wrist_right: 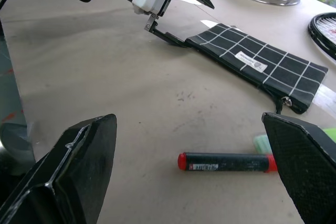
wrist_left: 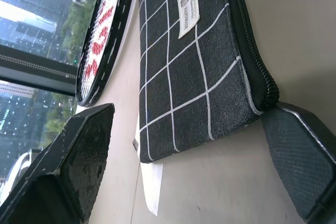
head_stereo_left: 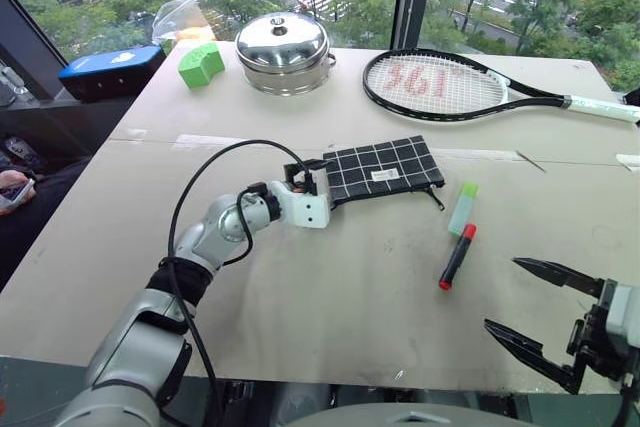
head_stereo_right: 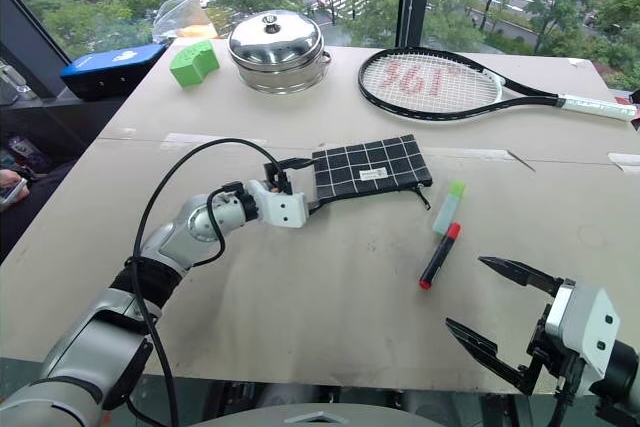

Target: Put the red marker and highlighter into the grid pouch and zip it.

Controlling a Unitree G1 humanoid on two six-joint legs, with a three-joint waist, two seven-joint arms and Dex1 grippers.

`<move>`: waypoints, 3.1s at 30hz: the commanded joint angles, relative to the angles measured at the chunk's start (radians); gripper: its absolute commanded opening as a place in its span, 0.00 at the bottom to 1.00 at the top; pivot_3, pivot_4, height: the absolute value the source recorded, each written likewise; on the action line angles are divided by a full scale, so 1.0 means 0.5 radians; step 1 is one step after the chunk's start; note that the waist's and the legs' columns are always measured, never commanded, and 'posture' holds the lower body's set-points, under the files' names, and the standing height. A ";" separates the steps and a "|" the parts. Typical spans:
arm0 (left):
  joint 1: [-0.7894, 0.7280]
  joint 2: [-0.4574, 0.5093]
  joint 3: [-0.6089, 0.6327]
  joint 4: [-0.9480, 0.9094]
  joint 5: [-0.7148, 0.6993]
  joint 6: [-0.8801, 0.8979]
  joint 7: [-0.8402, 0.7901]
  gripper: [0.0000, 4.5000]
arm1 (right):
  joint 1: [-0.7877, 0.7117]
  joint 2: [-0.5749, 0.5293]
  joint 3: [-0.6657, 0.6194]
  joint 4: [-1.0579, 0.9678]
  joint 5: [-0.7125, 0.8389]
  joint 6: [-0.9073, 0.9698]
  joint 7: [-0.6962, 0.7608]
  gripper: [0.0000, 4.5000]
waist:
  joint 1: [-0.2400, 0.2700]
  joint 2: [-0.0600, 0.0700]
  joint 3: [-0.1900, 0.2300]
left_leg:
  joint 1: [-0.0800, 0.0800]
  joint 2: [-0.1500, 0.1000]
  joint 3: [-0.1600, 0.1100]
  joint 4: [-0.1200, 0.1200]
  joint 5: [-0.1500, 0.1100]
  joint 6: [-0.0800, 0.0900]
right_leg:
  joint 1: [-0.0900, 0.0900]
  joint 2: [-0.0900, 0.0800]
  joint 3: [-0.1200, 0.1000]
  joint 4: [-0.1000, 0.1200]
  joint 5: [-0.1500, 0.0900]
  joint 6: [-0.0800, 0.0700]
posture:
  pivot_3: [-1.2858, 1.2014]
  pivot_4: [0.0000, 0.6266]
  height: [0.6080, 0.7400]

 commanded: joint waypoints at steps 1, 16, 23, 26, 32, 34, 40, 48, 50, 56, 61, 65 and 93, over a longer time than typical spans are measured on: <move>-0.033 -0.065 -0.085 0.150 0.085 -0.050 0.046 0.99 | 0.027 0.018 -0.053 -0.070 -0.002 -0.046 -0.027 1.00 | 0.006 0.001 -0.002 | 0.000 0.000 0.000 0.000 0.000 0.000 | 0.000 0.000 0.000 0.000 0.000 0.000 | 0.52 0.24 1.00; -0.110 -0.124 -0.137 0.149 0.176 -0.004 0.048 0.99 | 0.053 0.033 0.015 -0.158 -0.010 -0.023 -0.168 1.00 | 0.012 -0.003 -0.007 | 0.000 -0.002 -0.002 0.001 -0.001 0.001 | 0.004 0.001 0.000 0.001 -0.001 0.001 | 0.52 0.24 1.00; -0.203 -0.254 -0.255 0.337 0.321 0.094 0.093 0.77 | 0.107 0.080 0.023 -0.215 -0.032 -0.029 -0.219 1.00 | 0.034 -0.003 -0.013 | 0.000 -0.002 -0.002 0.005 -0.001 0.003 | 0.004 0.000 0.001 0.001 -0.003 0.006 | 0.52 0.24 1.00; -0.216 -0.261 -0.261 0.372 0.295 0.073 0.067 0.46 | 0.150 0.116 0.027 -0.250 -0.060 -0.025 -0.252 1.00 | 0.034 -0.003 -0.013 | 0.000 -0.002 -0.003 0.004 -0.002 0.003 | 0.004 0.001 0.000 0.001 0.000 0.001 | 0.52 0.24 1.00; -0.193 -0.230 -0.201 0.315 0.164 0.099 -0.067 0.02 | 0.086 0.154 0.173 -0.288 -0.143 0.088 -0.446 1.00 | 0.018 0.005 -0.026 | 0.002 -0.001 -0.001 0.004 -0.002 0.004 | 0.004 0.000 0.002 0.001 -0.003 0.001 | 0.52 0.24 1.00; -0.171 -0.204 -0.140 0.216 0.074 0.164 -0.148 0.02 | -0.063 0.173 0.293 -0.298 -0.210 0.180 -0.612 1.00 | -0.011 0.004 -0.026 | 0.002 0.000 -0.001 0.004 -0.002 0.004 | 0.003 -0.001 0.002 0.001 -0.003 0.000 | 0.52 0.24 1.00; -0.007 -0.114 0.064 -0.339 -0.205 0.532 -0.424 0.02 | -0.838 0.142 0.779 -0.270 -0.370 0.987 -1.240 1.00 | -0.066 0.002 -0.021 | -0.002 0.002 0.000 0.002 -0.002 0.003 | -0.003 0.002 0.004 0.004 0.000 -0.001 | 0.52 0.24 1.00; 0.370 0.008 0.251 -1.203 -0.350 1.146 -0.619 0.02 | -1.994 0.702 1.053 0.459 -0.377 2.044 -1.836 1.00 | -0.072 -0.003 -0.010 | -0.007 -0.001 -0.006 0.001 0.006 -0.011 | -0.005 0.009 0.004 0.004 0.002 0.000 | 0.52 0.24 1.00; 0.417 0.005 0.271 -1.323 -0.355 1.262 -0.628 0.02 | -2.107 0.808 0.994 0.544 -0.355 2.148 -1.863 1.00 | -0.070 -0.004 -0.010 | -0.007 -0.002 -0.004 0.002 0.006 -0.011 | -0.005 0.008 0.006 0.003 0.002 0.000 | 0.52 0.24 1.00; 0.494 0.019 0.278 -1.525 -0.364 1.442 -0.644 0.00 | -2.291 0.960 0.964 0.733 -0.370 2.224 -1.859 0.89 | -0.078 -0.002 -0.009 | -0.006 -0.001 -0.005 0.001 0.006 -0.011 | -0.004 0.010 0.005 0.005 0.002 0.000 | 0.52 0.24 1.00; 0.506 0.034 0.277 -1.603 -0.378 1.524 -0.659 0.00 | -2.356 1.024 0.960 0.881 -0.428 2.105 -1.861 0.89 | -0.087 -0.001 -0.008 | -0.004 -0.001 -0.005 0.001 0.006 -0.011 | -0.005 0.011 0.006 0.007 0.002 0.000 | 0.52 0.24 1.00; 0.545 0.047 0.269 -1.649 -0.380 1.533 -0.656 0.00 | -2.368 1.027 0.964 0.944 -0.453 2.030 -1.845 0.70 | -0.095 -0.001 -0.008 | -0.004 -0.001 -0.004 0.000 0.006 -0.011 | -0.005 0.011 0.007 0.007 0.002 0.000 | 0.52 0.24 1.00; 0.609 -0.020 0.327 -1.646 -0.456 1.588 -0.553 0.00 | -2.298 0.857 1.271 0.894 -0.524 1.936 -1.638 0.02 | -0.122 0.001 -0.007 | -0.005 0.000 -0.006 -0.001 0.006 -0.011 | -0.005 0.009 0.006 0.006 0.002 0.000 | 0.52 0.24 1.00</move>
